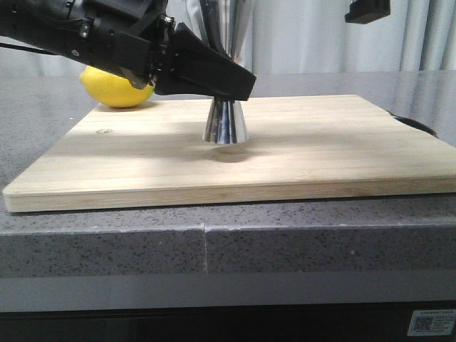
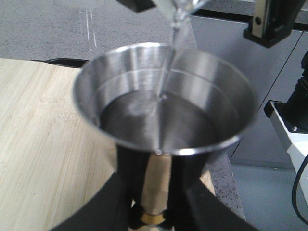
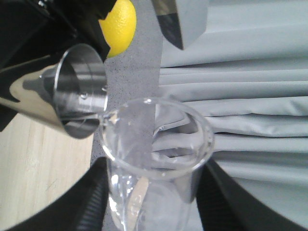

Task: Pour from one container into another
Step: 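Keep tilting the beaker, pouring liquid into the jigger held by left gripper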

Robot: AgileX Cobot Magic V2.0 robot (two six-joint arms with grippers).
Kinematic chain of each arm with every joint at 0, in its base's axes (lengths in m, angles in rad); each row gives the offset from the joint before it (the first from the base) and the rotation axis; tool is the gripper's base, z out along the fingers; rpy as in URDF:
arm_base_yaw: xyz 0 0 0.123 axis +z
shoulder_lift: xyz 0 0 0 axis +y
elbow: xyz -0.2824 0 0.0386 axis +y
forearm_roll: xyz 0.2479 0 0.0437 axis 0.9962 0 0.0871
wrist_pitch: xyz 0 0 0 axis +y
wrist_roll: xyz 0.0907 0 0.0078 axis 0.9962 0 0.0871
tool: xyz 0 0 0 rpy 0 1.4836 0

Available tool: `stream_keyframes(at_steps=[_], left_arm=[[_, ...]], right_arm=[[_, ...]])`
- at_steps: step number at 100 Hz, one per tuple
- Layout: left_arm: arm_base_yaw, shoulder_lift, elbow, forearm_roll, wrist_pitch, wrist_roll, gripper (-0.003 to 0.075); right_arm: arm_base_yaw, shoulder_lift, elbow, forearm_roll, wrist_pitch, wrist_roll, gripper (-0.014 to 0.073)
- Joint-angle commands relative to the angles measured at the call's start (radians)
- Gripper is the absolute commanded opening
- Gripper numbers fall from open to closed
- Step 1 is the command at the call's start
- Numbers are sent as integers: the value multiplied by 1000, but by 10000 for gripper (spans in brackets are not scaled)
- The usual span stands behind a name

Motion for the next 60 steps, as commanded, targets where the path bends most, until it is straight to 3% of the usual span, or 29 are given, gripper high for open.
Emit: stream_keyframes(at_steps=[1,60], left_arm=[[-11,-57,-28,-76,106,-8,-19],[-11,-57,-28,-76,106,-8,-19]], right_arm=[[-1,-22,-38,-19,-50,-3,163],[-1,-22,-38,-38,-52,-3,163]])
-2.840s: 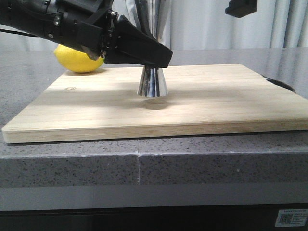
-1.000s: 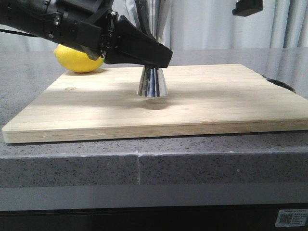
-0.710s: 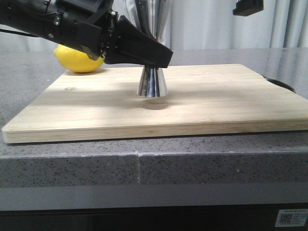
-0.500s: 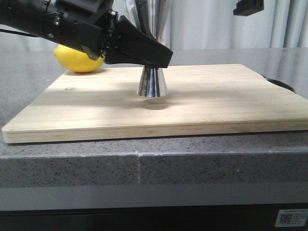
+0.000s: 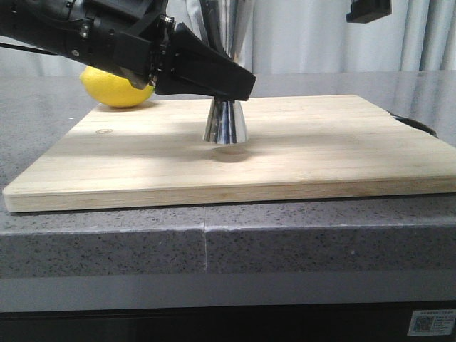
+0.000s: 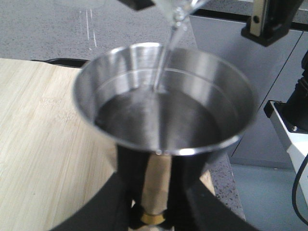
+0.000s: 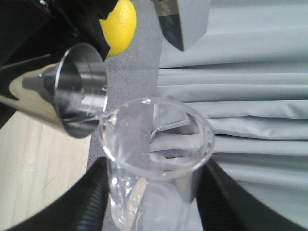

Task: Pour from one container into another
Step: 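Keep tilting the beaker, pouring liquid into the jigger held by left gripper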

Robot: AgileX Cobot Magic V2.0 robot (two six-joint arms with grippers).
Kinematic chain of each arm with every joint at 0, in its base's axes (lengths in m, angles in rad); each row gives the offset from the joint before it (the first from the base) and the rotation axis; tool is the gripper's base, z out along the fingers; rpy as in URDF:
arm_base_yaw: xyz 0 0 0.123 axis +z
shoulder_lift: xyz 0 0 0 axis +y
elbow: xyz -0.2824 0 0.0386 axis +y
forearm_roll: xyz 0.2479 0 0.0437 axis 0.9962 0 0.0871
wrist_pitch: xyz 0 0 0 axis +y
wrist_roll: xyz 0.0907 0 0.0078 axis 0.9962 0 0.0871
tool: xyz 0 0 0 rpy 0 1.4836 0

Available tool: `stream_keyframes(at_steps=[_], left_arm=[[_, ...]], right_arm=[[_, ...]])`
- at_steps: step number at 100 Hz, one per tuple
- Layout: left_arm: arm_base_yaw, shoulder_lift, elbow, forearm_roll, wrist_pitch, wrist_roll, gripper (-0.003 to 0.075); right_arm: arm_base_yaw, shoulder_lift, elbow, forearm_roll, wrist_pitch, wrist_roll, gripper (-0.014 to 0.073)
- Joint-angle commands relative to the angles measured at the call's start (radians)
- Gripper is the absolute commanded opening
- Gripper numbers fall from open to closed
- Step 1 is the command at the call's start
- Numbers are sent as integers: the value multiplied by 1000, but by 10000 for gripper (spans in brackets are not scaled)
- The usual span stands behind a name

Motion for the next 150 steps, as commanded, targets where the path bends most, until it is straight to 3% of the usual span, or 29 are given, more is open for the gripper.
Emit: stream_keyframes(at_steps=[1,71,150], left_arm=[[-11,-57,-28,-76,106,-8,-19],[-11,-57,-28,-76,106,-8,-19],[-11,-57,-28,-76,106,-8,-19]], right_arm=[[-1,-22,-38,-17,-49,-3,163],[-1,-1,-38,-37,-59,-3,163],[-1,-1,-38,-150,-59,-3,163]])
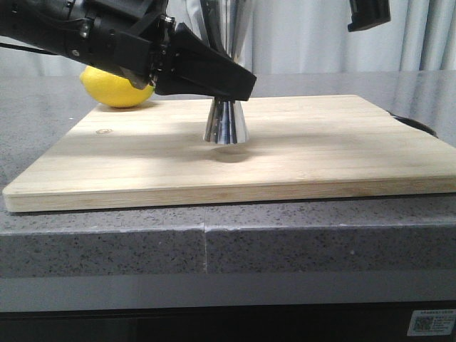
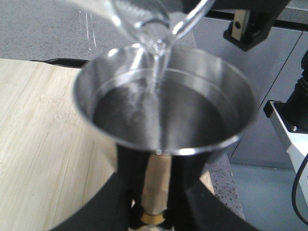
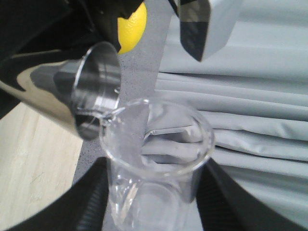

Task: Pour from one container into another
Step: 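Keep tilting the beaker, pouring liquid into the jigger held by left gripper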

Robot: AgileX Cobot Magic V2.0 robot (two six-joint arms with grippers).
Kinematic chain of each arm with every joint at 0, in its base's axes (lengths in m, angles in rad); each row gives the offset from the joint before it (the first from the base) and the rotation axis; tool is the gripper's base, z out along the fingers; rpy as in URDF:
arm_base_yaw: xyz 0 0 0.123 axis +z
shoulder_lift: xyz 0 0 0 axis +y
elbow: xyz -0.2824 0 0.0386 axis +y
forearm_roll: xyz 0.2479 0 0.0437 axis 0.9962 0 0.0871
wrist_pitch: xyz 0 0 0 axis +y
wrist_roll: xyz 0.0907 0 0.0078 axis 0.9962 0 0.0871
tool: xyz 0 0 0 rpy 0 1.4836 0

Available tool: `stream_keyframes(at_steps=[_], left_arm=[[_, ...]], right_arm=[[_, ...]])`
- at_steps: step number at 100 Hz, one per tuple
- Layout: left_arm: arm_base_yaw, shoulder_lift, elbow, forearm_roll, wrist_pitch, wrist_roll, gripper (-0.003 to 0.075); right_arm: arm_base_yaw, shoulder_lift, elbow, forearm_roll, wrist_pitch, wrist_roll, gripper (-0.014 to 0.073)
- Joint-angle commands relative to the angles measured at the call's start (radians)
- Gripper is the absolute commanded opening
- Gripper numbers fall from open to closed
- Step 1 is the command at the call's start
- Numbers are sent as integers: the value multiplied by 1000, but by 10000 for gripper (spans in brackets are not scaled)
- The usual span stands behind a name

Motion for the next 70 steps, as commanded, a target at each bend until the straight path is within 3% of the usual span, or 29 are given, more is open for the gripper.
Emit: stream_keyframes(at_steps=[1,70], left_arm=[[-9,-57,-28,-76,106,-8,-19],[-9,-57,-28,-76,106,-8,-19]], right_arm=[[-1,-23,-36,-27,-43,-3,163],[-1,-23,-36,-89,-43,-3,163]])
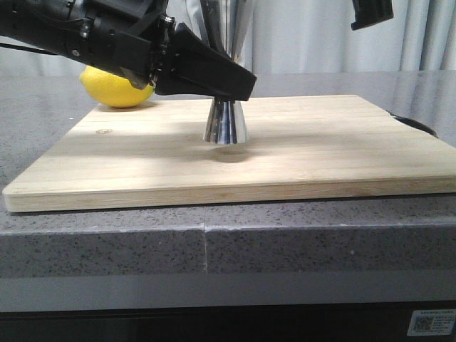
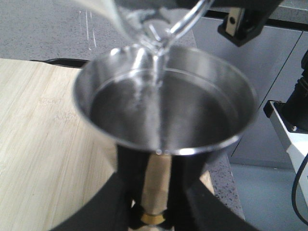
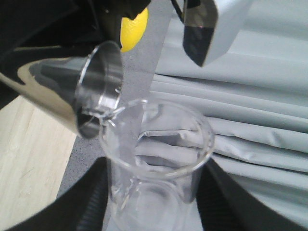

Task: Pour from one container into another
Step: 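Keep tilting the beaker, pouring liquid into the jigger held by left gripper, then tilt the glass beaker back upright with the right gripper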

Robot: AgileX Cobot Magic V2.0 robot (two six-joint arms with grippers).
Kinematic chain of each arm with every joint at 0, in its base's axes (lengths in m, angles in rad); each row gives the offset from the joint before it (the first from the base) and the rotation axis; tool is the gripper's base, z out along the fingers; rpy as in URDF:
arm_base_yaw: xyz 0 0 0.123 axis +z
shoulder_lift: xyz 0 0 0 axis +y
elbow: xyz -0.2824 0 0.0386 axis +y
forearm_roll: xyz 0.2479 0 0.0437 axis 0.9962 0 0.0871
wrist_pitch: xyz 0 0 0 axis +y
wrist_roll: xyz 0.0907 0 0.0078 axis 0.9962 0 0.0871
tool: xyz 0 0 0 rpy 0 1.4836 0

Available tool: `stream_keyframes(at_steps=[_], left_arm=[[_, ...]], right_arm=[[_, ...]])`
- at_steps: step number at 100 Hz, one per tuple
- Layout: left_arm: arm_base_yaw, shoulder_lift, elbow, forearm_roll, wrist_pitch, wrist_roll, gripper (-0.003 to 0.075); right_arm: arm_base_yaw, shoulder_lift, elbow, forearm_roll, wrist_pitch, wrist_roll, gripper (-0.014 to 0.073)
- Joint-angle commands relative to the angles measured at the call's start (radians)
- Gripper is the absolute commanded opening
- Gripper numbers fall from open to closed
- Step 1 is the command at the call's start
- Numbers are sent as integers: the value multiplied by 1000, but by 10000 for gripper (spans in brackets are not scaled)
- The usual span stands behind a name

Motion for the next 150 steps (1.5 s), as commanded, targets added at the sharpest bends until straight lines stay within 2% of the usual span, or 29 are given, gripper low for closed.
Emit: stream_keyframes(at_steps=[1,60,92,116,142,150], left_arm=[[-9,-57,-28,-76,106,-8,-19],[-9,-57,-28,-76,106,-10,-19],[-9,-57,-28,-76,106,-10,-19],[-9,-57,-28,-76,106,-10,-19],[-9,-57,-28,-76,106,-10,-19],[-9,-57,-28,-76,106,-10,-19]], right_arm=[[-1,-23,-36,-22,-34,-3,163],[-1,-23,-36,-10,-29,0,163],[-1,-23,-36,189,-29,95,163],[-1,-23,-36,333,-25,96,163],[-5,-27,-36,546,-25,96,163],[-22,-36,-36,646,-34,96,163]])
